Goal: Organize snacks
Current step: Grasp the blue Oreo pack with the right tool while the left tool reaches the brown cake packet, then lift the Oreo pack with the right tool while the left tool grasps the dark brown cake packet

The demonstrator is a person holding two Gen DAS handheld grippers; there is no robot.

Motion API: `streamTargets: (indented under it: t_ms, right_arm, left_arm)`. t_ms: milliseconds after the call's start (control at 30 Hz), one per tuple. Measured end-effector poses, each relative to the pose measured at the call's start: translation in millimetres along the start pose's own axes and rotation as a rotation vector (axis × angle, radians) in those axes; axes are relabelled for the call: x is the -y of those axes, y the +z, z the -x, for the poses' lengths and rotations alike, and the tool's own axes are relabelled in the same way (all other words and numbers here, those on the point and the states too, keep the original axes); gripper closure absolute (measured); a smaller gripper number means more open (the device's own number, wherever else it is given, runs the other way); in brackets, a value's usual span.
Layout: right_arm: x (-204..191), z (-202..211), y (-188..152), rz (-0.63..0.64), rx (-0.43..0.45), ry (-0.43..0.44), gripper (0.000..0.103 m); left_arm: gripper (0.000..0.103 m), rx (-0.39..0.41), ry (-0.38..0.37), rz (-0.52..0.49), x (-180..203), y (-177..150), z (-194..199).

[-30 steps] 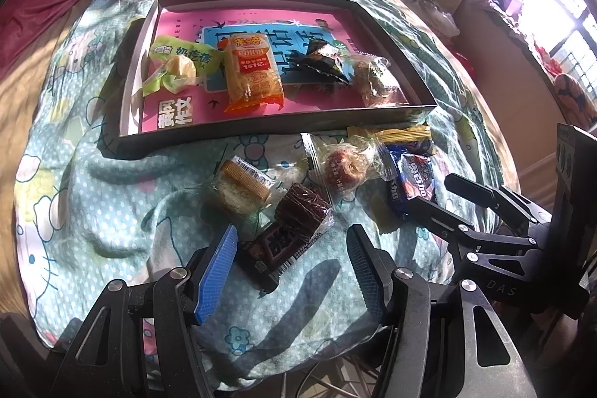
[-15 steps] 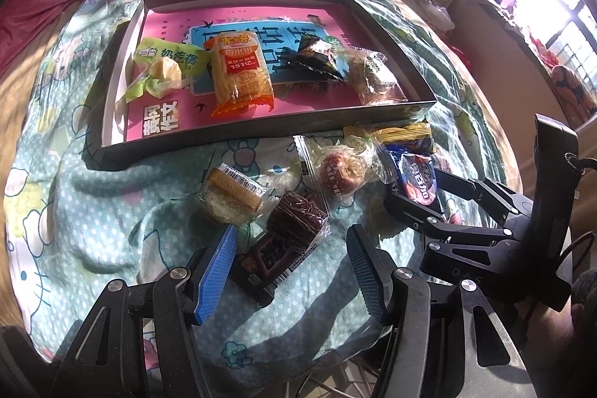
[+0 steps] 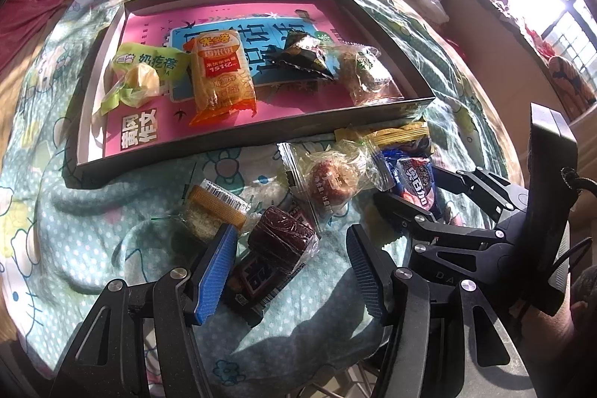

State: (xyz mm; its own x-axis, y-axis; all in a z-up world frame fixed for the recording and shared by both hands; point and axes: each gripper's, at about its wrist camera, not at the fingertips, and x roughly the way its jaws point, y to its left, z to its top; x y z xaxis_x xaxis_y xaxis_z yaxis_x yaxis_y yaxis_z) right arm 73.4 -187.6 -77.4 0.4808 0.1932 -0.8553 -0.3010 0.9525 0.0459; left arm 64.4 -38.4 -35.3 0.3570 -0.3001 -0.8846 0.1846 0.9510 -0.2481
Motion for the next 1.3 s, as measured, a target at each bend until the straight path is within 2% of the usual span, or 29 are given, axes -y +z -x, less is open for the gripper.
streamTargets:
  t_ms: [233,333,400,500,867,1300]
  right_arm:
    - [3.9,1.9,-0.1,-0.004,0.007,0.034,0.048]
    - [8.7,8.1,-2.0,-0.027,0.012,0.062,0.050]
    - [12.1,11.5,-3.6,-0.045,0.014,0.078,0.050]
    - [14.6,14.6,-4.8,-0.063,0.015,0.091,0.050]
    - [12.6,26.6,-4.7,-0.085,0.041,0.140,0.050]
    - [4.2,50.1,8.6,-0.058,0.107,0.132,0.050]
  left_arm:
    - [0.042,-0.003,0.000,0.002,-0.2,-0.2,-3.5]
    - [0.052,0.001,-0.001,0.010,-2.7,-1.0,-3.3]
    - [0.053,-0.001,-0.008,0.019,-4.7,-1.4,-3.8]
    - [0.065,-0.003,-0.007,0.016,-6.2,-2.1,-4.3]
    - [0.065,0.018,-0.051,0.048,-11.9,-1.6,5.9]
    - [0.065,0.085,-0.029,0.075,-21.8,5.8,32.6]
